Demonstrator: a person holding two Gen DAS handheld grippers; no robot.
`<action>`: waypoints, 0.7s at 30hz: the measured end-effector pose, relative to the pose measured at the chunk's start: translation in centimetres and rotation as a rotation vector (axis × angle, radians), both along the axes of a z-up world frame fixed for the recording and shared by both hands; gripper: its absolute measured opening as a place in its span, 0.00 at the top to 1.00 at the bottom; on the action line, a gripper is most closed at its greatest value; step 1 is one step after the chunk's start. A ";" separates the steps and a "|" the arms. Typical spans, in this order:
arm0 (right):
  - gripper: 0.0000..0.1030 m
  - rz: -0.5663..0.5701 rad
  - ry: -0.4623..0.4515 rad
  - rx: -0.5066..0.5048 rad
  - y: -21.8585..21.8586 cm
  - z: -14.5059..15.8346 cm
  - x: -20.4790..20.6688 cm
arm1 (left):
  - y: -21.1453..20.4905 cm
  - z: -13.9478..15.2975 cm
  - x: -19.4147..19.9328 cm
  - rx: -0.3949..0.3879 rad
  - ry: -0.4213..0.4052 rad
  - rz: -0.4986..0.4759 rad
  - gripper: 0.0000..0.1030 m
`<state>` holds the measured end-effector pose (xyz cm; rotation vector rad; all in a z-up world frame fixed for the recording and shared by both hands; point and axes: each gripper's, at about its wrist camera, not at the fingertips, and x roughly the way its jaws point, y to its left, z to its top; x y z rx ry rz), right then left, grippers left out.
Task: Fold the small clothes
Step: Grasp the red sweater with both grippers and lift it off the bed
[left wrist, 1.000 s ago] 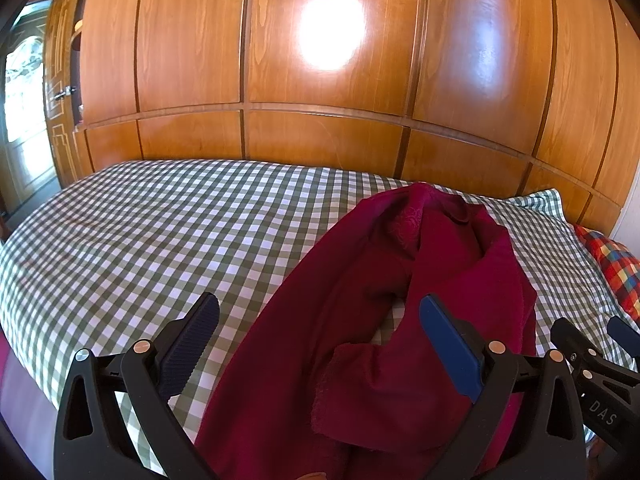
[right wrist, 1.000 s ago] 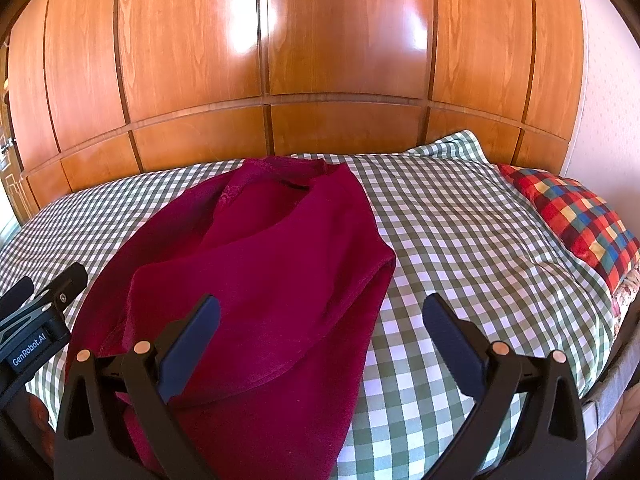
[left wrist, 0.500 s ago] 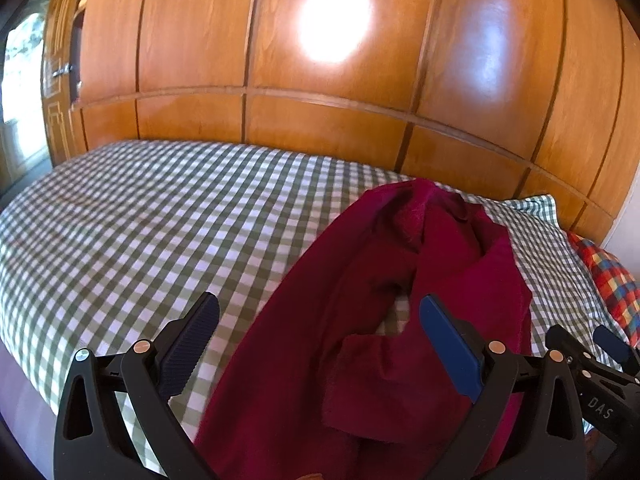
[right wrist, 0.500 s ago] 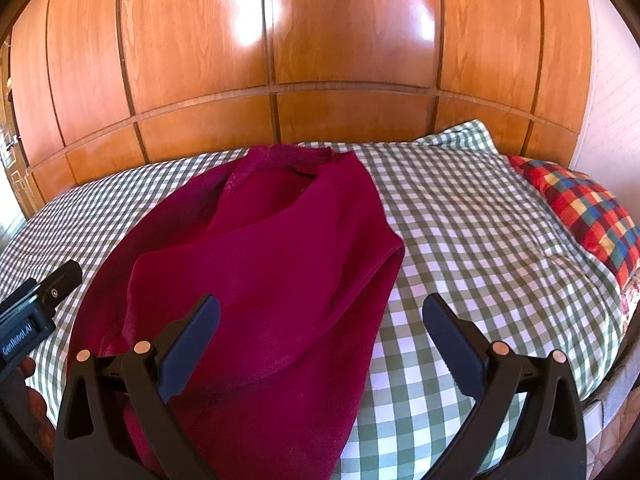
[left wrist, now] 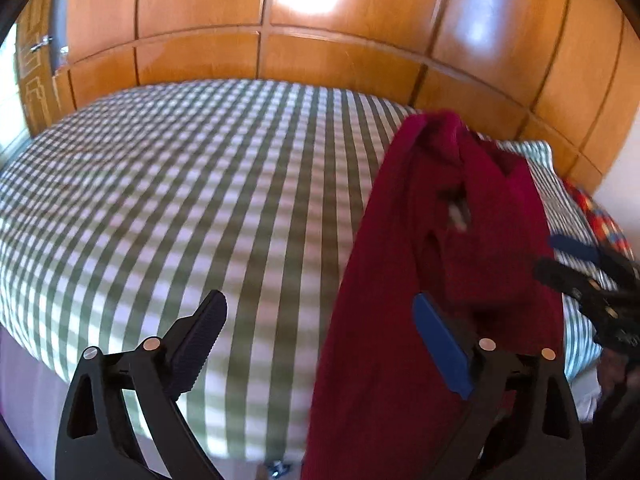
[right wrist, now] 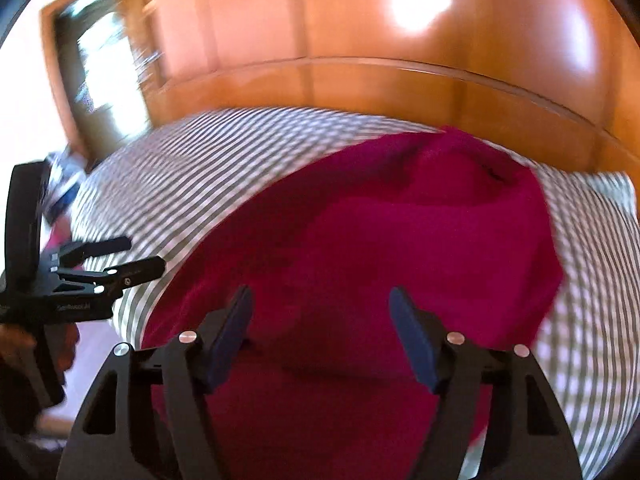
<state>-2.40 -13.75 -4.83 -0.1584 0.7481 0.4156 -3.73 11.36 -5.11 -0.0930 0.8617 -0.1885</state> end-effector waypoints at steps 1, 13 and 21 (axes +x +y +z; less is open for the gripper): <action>0.33 0.031 -0.007 -0.053 1.3 -0.6 0.3 | 0.3 -0.5 -0.4 -0.007 0.016 -0.005 0.10; 0.93 -0.114 0.017 0.100 -6.4 3.2 2.6 | -1.5 -3.7 0.3 -0.089 0.143 -0.090 0.93; 0.93 -0.583 -0.080 0.147 -25.1 7.0 2.5 | 2.0 0.7 2.9 -0.128 0.035 0.023 0.93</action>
